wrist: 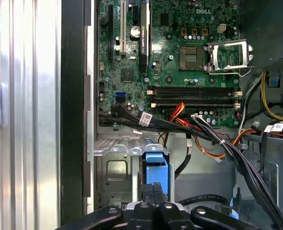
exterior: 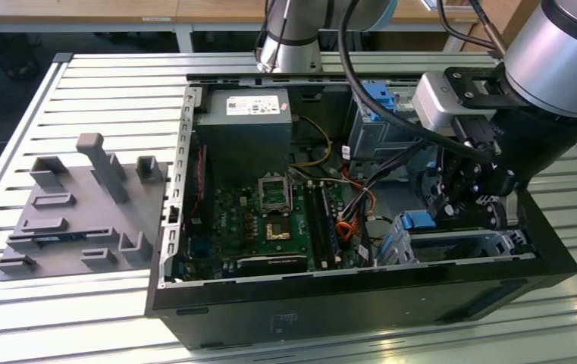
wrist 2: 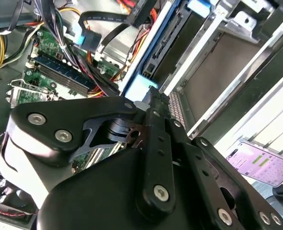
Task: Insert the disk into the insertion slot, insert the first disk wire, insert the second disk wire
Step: 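Insert the first disk wire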
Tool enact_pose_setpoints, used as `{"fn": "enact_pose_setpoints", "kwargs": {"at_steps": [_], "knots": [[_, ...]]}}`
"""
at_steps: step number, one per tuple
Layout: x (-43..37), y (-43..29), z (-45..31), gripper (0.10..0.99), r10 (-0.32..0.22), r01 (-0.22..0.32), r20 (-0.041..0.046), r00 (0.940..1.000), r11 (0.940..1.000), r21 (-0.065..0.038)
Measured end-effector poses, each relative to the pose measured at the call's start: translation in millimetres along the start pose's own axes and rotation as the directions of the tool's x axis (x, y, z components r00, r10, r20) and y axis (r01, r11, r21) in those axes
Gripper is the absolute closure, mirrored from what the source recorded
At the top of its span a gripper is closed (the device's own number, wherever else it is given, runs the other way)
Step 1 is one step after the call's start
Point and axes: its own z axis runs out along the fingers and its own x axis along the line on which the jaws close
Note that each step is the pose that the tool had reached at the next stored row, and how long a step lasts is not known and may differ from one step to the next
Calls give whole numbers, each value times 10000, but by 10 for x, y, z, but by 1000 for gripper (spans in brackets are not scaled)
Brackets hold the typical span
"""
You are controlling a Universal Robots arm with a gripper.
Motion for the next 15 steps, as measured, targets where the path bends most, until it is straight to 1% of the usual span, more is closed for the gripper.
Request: {"fn": "enact_pose_setpoints", "kwargs": {"at_steps": [3,4,7,12,15], "knots": [[-2,-66,1,980,0,0,0,10000,10000,0],[-3,-79,0,980,-1,1,-1,10000,10000,0],[-3,-81,-7,980,1,-1,-1,10000,10000,0],[-7,-82,-79,980,0,0,1,10000,10000,0],[-8,-111,-83,980,0,0,11,10000,10000,0]]}}
